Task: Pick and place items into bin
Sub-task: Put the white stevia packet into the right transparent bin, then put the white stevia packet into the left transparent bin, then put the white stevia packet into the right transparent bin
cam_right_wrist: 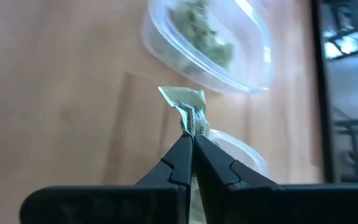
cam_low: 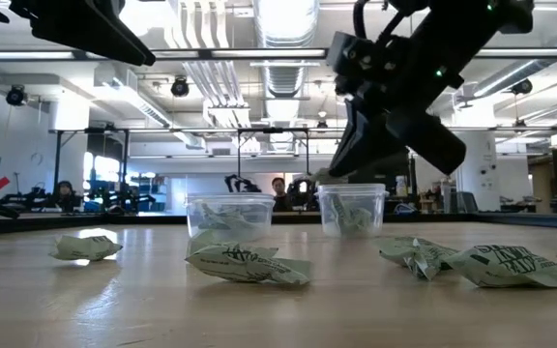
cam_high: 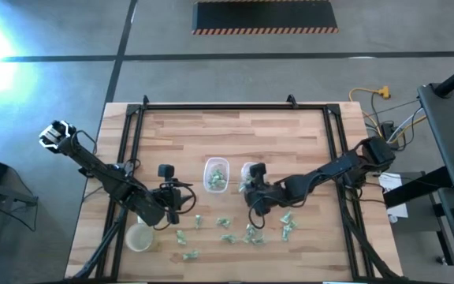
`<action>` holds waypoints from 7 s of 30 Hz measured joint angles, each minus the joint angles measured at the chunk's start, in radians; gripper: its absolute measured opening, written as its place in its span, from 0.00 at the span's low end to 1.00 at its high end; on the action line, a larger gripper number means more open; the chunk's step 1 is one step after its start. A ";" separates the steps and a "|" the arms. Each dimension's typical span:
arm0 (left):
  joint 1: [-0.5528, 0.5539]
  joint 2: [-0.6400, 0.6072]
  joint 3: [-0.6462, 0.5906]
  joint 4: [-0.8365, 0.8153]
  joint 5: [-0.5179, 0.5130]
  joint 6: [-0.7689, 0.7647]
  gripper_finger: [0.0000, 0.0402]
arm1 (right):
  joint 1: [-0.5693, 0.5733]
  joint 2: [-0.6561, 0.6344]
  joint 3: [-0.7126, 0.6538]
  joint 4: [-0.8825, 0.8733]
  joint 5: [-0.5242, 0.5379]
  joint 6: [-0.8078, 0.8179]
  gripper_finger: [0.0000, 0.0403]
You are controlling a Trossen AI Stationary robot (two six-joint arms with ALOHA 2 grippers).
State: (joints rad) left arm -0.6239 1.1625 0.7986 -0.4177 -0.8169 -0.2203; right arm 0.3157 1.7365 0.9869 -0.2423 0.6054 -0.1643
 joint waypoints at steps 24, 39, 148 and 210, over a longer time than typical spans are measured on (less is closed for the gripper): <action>0.000 0.000 -0.005 0.022 0.000 0.021 0.36 | -0.094 -0.002 -0.050 -0.104 0.133 0.188 0.07; 0.000 0.001 -0.022 0.033 0.000 0.019 0.36 | -0.069 -0.069 -0.048 -0.178 0.128 0.212 0.32; 0.398 0.330 -0.075 0.488 0.233 0.520 0.02 | 0.249 -0.289 -0.109 -0.160 0.120 0.215 0.17; 0.528 0.185 -0.069 0.416 0.576 0.329 0.35 | 0.361 -0.290 -0.329 -0.200 -0.380 0.925 0.20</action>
State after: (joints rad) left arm -0.0960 1.3479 0.7300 -0.0012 -0.2405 0.1089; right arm 0.6764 1.4467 0.6575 -0.4421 0.2254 0.7611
